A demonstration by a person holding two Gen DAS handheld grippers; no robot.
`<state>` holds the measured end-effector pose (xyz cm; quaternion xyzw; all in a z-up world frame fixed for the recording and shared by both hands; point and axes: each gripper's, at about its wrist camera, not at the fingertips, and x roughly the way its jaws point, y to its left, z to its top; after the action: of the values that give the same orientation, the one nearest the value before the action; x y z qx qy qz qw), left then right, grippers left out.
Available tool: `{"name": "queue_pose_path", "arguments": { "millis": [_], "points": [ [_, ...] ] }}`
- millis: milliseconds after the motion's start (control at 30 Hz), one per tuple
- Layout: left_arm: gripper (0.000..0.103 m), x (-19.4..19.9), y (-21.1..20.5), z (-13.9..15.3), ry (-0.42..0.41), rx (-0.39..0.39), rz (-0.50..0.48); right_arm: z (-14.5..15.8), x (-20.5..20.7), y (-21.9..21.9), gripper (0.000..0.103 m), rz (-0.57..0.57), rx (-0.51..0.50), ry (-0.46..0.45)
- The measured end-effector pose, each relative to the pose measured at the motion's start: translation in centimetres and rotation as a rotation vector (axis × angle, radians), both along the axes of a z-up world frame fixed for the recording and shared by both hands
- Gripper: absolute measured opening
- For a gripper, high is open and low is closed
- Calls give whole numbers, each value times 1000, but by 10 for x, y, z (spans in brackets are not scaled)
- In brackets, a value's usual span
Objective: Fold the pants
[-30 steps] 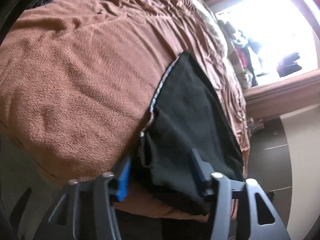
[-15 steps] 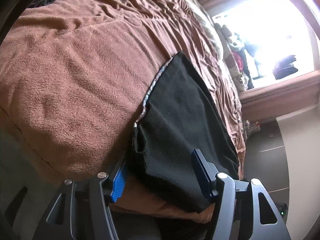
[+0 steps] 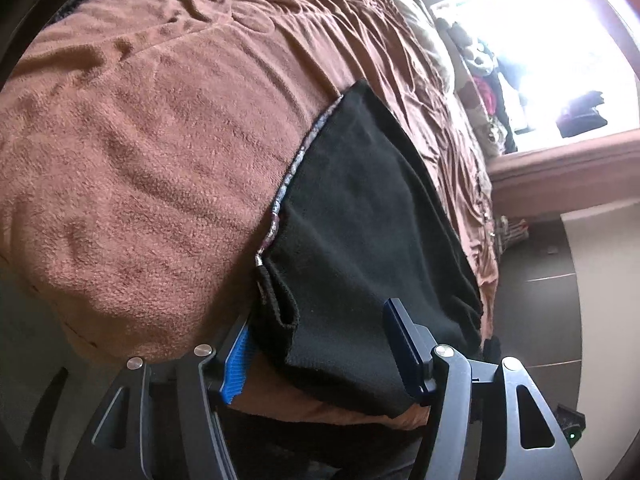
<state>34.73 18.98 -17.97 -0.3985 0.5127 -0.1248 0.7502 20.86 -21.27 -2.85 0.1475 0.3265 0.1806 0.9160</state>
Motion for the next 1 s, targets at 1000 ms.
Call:
{"name": "queue_pose_path", "arguments": {
  "millis": [1000],
  "points": [
    [35, -45, 1, -39, -167, -154, 292, -70, 124, 114, 12, 144, -182, 278]
  ]
}}
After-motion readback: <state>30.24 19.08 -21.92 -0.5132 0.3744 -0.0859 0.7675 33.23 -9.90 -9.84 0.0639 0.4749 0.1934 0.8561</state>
